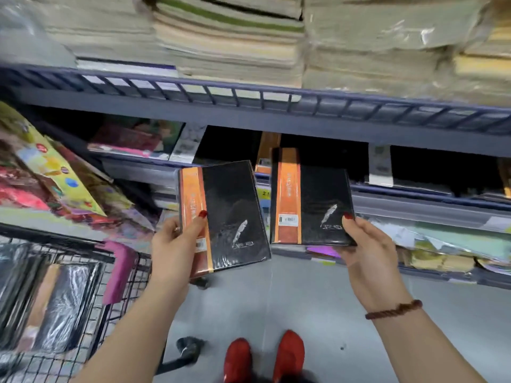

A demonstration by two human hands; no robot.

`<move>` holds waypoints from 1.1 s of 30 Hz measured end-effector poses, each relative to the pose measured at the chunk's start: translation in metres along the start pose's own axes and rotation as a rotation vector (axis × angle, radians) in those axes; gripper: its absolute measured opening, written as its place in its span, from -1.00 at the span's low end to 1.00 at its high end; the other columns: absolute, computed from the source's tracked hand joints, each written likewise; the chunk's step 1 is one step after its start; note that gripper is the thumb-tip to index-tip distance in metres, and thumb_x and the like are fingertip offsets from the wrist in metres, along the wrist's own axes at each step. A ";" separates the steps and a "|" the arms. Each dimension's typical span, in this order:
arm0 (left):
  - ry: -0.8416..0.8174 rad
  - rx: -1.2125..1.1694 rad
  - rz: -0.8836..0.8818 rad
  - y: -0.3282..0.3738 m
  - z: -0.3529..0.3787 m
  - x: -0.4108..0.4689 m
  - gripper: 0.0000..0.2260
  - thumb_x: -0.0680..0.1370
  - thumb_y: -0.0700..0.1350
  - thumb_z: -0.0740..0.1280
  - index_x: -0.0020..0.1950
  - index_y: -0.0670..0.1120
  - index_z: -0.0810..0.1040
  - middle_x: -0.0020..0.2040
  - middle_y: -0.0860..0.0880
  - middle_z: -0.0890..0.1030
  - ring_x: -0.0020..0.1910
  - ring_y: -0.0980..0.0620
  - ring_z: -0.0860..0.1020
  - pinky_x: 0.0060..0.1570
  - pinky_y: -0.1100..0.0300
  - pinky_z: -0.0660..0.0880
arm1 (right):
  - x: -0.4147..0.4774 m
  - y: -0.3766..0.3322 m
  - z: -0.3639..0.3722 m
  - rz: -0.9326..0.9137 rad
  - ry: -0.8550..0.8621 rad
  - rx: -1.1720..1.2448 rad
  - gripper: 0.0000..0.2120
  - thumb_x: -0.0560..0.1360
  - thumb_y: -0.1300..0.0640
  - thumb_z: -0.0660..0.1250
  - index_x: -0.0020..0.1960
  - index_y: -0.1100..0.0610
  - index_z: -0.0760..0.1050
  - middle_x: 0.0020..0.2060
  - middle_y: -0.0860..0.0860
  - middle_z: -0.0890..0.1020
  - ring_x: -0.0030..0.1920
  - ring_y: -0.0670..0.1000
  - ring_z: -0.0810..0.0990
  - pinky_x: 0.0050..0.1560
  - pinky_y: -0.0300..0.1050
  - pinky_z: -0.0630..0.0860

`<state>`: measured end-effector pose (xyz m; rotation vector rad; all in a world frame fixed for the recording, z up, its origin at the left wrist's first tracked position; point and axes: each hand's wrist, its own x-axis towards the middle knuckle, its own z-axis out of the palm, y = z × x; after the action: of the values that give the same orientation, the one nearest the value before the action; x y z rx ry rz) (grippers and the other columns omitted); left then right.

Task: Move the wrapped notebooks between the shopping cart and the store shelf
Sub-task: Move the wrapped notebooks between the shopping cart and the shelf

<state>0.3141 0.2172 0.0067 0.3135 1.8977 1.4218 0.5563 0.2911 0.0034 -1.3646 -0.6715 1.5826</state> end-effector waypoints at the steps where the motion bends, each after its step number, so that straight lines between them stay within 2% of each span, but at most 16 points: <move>1: -0.005 -0.015 -0.005 0.000 0.000 0.004 -0.93 0.50 -0.12 0.40 -0.17 -0.05 0.56 -0.32 0.02 0.60 -0.47 0.14 0.56 -0.46 0.28 0.49 | 0.003 0.002 0.003 -0.012 -0.003 0.014 -0.79 0.47 0.25 0.33 -0.31 0.10 0.59 -0.32 -0.03 0.67 -0.24 0.01 0.61 -0.20 -0.11 0.55; 4: -0.034 -0.065 -0.016 0.003 -0.001 0.013 -0.93 0.50 -0.09 0.40 -0.10 -0.08 0.59 -0.26 -0.02 0.63 -0.37 0.06 0.60 -0.35 0.21 0.54 | 0.009 0.005 0.007 -0.069 -0.056 0.018 -0.90 0.44 0.19 0.35 -0.23 0.09 0.62 -0.22 -0.02 0.69 -0.14 0.00 0.64 -0.08 -0.11 0.57; 5: -0.040 -0.066 -0.013 0.004 -0.003 0.017 -0.91 0.50 -0.08 0.40 -0.09 -0.09 0.59 -0.25 -0.03 0.64 -0.35 0.03 0.60 -0.32 0.18 0.54 | 0.010 0.007 0.008 -0.097 -0.087 0.001 -0.91 0.42 0.16 0.36 -0.13 0.08 0.64 -0.13 -0.03 0.70 -0.09 -0.02 0.66 -0.09 -0.16 0.58; 6: -0.042 -0.064 -0.009 0.004 -0.004 0.021 -0.91 0.49 -0.08 0.41 -0.10 -0.09 0.59 -0.25 -0.04 0.63 -0.35 0.02 0.59 -0.30 0.16 0.53 | 0.010 0.008 0.010 -0.131 -0.112 -0.032 -0.77 0.38 0.11 0.40 0.04 0.08 0.62 -0.01 -0.02 0.69 -0.03 -0.04 0.66 -0.07 -0.19 0.58; 8: -0.044 -0.060 0.003 0.003 -0.006 0.027 -0.91 0.48 -0.06 0.42 -0.14 -0.06 0.58 -0.26 -0.04 0.61 -0.36 0.01 0.57 -0.29 0.13 0.52 | 0.010 0.011 0.012 -0.192 -0.145 -0.100 -0.29 0.24 0.02 0.50 0.35 0.11 0.41 0.19 -0.04 0.61 0.06 -0.06 0.64 0.00 -0.24 0.57; 9: -0.049 -0.059 0.008 0.002 -0.007 0.030 -0.92 0.48 -0.06 0.42 -0.14 -0.06 0.59 -0.25 -0.05 0.61 -0.35 -0.01 0.57 -0.27 0.11 0.52 | 0.010 0.012 0.014 -0.224 -0.142 -0.122 -0.16 0.19 0.02 0.52 0.42 0.08 0.31 0.23 -0.11 0.58 0.05 -0.09 0.64 -0.01 -0.26 0.56; 10: -0.056 -0.055 0.010 0.001 -0.008 0.032 -0.92 0.48 -0.06 0.42 -0.13 -0.06 0.59 -0.24 -0.06 0.61 -0.33 -0.02 0.57 -0.26 0.09 0.52 | 0.009 0.012 0.016 -0.266 -0.133 -0.163 -0.12 0.19 0.07 0.52 0.45 0.04 0.26 0.23 -0.18 0.56 0.00 -0.15 0.65 -0.05 -0.30 0.56; 13: -0.079 -0.061 0.012 -0.003 -0.011 0.037 -0.93 0.49 -0.08 0.41 -0.08 -0.05 0.60 -0.25 -0.03 0.64 -0.38 0.03 0.59 -0.40 0.19 0.53 | 0.010 0.015 0.021 -0.381 -0.069 -0.344 -0.23 0.30 0.27 0.46 0.43 -0.03 0.26 0.16 -0.33 0.55 -0.17 -0.29 0.61 -0.19 -0.41 0.52; 15: -0.083 -0.068 0.007 -0.005 -0.012 0.039 -0.96 0.49 -0.10 0.40 -0.10 -0.04 0.60 -0.29 0.00 0.65 -0.42 0.07 0.60 -0.44 0.22 0.52 | 0.013 0.019 0.024 -0.449 -0.007 -0.447 -0.30 0.33 0.29 0.48 0.35 -0.10 0.31 0.06 -0.35 0.57 -0.03 -0.33 0.57 -0.04 -0.36 0.52; 17: -0.087 -0.077 0.005 -0.006 -0.013 0.040 -0.98 0.49 -0.11 0.40 -0.12 -0.03 0.60 -0.33 0.03 0.65 -0.44 0.08 0.61 -0.45 0.21 0.53 | 0.017 0.020 0.028 -0.570 0.072 -0.608 -0.35 0.30 0.13 0.53 0.33 -0.04 0.39 0.15 -0.12 0.49 0.16 -0.22 0.49 0.21 -0.26 0.43; 18: -0.091 -0.081 0.004 -0.006 -0.013 0.040 -0.98 0.49 -0.11 0.40 -0.13 -0.03 0.60 -0.33 0.03 0.65 -0.44 0.08 0.61 -0.44 0.20 0.54 | 0.021 0.021 0.030 -0.645 0.096 -0.705 -0.40 0.30 0.06 0.53 0.31 0.02 0.43 0.20 -0.02 0.44 0.22 -0.14 0.44 0.28 -0.29 0.36; 20: -0.097 -0.085 0.008 -0.006 -0.013 0.041 -0.97 0.49 -0.10 0.40 -0.14 -0.03 0.60 -0.30 -0.01 0.64 -0.39 0.02 0.60 -0.35 0.13 0.56 | 0.029 0.020 0.035 -0.741 0.079 -0.863 -0.52 0.36 0.02 0.48 0.25 0.08 0.51 0.27 0.03 0.42 0.30 -0.06 0.36 0.32 -0.34 0.27; 24: -0.097 -0.103 0.018 -0.005 -0.014 0.042 -0.95 0.49 -0.10 0.41 -0.17 -0.04 0.60 -0.28 -0.05 0.61 -0.33 -0.05 0.56 -0.20 0.02 0.52 | 0.049 0.014 0.050 -0.756 0.051 -1.078 -0.64 0.45 0.04 0.39 0.23 0.07 0.54 0.28 0.03 0.49 0.39 0.06 0.28 0.34 -0.19 0.13; 27: -0.104 -0.103 0.018 -0.005 -0.016 0.044 -0.95 0.49 -0.10 0.40 -0.16 -0.04 0.59 -0.25 -0.08 0.60 -0.29 -0.09 0.55 -0.21 0.04 0.53 | 0.063 0.007 0.060 -0.797 0.027 -1.179 -0.68 0.48 0.07 0.36 0.23 0.08 0.55 0.25 0.08 0.52 0.32 0.10 0.35 0.28 -0.21 0.18; 31: -0.110 -0.100 0.021 -0.005 -0.018 0.047 -0.95 0.48 -0.08 0.41 -0.15 -0.03 0.60 -0.23 -0.10 0.60 -0.29 -0.09 0.55 -0.19 0.00 0.53 | 0.079 -0.002 0.073 -0.748 0.010 -1.250 -0.68 0.50 0.03 0.33 0.24 -0.01 0.54 0.29 0.04 0.50 0.31 0.10 0.38 0.25 -0.15 0.27; 33: -0.102 -0.099 0.029 -0.004 -0.018 0.049 -0.95 0.49 -0.08 0.40 -0.16 -0.04 0.60 -0.24 -0.09 0.60 -0.29 -0.08 0.55 -0.19 0.00 0.52 | 0.087 -0.008 0.077 -0.713 -0.010 -1.259 -0.71 0.49 0.03 0.33 0.21 -0.04 0.56 0.30 0.01 0.50 0.23 0.04 0.48 0.22 -0.15 0.37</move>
<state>0.2683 0.2310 -0.0149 0.3596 1.7412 1.4855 0.4868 0.3835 -0.0116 -1.6100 -2.0798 0.4892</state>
